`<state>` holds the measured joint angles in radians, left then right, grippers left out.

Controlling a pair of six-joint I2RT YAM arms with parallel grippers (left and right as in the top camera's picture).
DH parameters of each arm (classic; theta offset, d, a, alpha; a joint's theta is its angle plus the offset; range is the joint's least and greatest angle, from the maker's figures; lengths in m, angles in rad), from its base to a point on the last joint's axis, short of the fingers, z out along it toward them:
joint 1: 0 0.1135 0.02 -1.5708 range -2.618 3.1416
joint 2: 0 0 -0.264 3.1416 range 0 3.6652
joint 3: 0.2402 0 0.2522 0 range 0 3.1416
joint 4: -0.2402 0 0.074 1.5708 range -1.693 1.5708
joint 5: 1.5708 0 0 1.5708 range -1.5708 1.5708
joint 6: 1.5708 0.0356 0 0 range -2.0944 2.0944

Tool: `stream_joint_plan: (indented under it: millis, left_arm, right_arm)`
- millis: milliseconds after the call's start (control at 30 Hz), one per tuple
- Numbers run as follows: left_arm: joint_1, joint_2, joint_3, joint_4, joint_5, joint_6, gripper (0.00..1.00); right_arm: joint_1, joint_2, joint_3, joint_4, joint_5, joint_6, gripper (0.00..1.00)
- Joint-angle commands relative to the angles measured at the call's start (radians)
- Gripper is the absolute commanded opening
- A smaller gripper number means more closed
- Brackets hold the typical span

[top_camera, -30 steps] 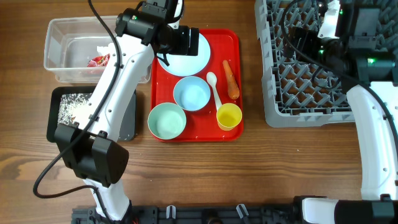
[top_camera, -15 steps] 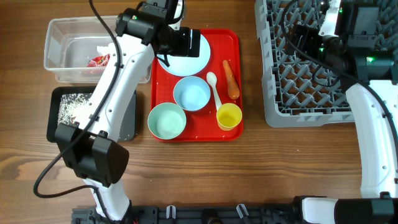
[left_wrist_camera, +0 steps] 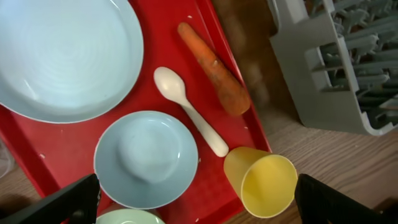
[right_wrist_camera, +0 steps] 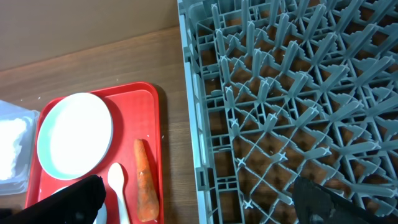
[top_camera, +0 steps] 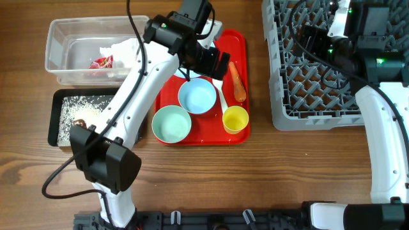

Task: Sort waste into correct bins and load items into the dishwasher rack
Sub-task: 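Move the left gripper back over the light blue bowl, then grasp the yellow cup with the left gripper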

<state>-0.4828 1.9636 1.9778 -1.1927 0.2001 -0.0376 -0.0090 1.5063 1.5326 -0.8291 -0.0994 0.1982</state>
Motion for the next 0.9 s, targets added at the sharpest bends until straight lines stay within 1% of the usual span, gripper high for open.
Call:
stream_joint_plan:
  millis: [0,100,233,667,867]
  left_arm:
    - [-0.012,0.013,-0.034,-0.024,0.036,0.036,1.00]
    - [-0.019,0.013,-0.050,-0.013,0.039,0.061,1.00]
    - [-0.019,0.013,-0.050,0.082,0.039,0.061,1.00]
    - [-0.019,0.013,-0.050,-0.033,0.040,0.060,0.99]
    - [-0.019,0.013,-0.050,-0.040,0.043,0.060,1.00]
  right_arm:
    - [0.006,0.009,0.014,0.003,0.010,0.014,1.00]
    - [0.006,0.009,0.014,0.005,0.010,0.014,1.00]
    - [0.006,0.009,0.014,-0.014,0.010,0.014,1.00]
    - [0.006,0.009,0.014,-0.015,0.010,0.014,1.00]
    - [0.006,0.009,0.014,-0.016,0.010,0.014,1.00]
